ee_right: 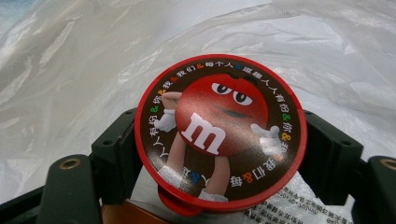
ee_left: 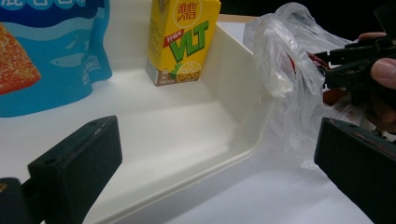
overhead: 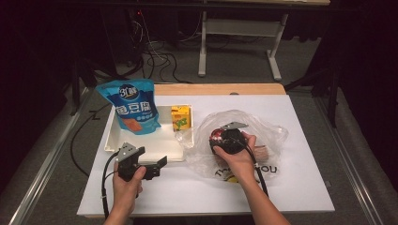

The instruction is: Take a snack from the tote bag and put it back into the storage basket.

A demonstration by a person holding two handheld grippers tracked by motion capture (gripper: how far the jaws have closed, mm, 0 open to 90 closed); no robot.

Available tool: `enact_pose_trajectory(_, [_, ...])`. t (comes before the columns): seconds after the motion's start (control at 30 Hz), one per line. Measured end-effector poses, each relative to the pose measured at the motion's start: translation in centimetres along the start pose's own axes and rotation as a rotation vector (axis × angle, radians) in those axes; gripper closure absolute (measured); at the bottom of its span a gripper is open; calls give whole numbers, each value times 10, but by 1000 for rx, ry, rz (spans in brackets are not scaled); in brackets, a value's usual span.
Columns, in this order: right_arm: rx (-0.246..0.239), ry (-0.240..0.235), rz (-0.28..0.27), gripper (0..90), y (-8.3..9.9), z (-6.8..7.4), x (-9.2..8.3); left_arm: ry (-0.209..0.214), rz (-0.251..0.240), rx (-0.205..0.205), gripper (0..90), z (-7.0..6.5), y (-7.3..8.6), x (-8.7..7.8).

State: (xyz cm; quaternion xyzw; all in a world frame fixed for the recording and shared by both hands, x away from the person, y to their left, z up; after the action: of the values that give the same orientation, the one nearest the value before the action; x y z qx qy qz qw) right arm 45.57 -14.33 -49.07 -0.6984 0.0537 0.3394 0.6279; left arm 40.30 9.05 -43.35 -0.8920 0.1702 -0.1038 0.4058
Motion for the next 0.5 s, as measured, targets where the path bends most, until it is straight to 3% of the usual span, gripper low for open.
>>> enact_pose_trajectory(0.17, [-17, 4, -11, 256, 0, 1, -2, 3, -3, -7, 15, -2, 1, 0])
enact_pose_trajectory(0.5, [13, -28, -67, 257, -14, 0, -22, 42, -18, 21, 16, -18, 3, 0])
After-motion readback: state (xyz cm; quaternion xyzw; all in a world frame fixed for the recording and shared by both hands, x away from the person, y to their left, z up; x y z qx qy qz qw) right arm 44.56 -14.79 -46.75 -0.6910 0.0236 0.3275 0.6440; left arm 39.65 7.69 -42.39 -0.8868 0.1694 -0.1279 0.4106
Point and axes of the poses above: each handheld gripper's, and its own axes: x roughly forward along the jaws, y roughly out of its underside, z roughly to its left, the point moved 7 cm from there along x, roughly forward along the jaws, and after that the axes turned 11 degrees about -z, right-handed, at the moved point
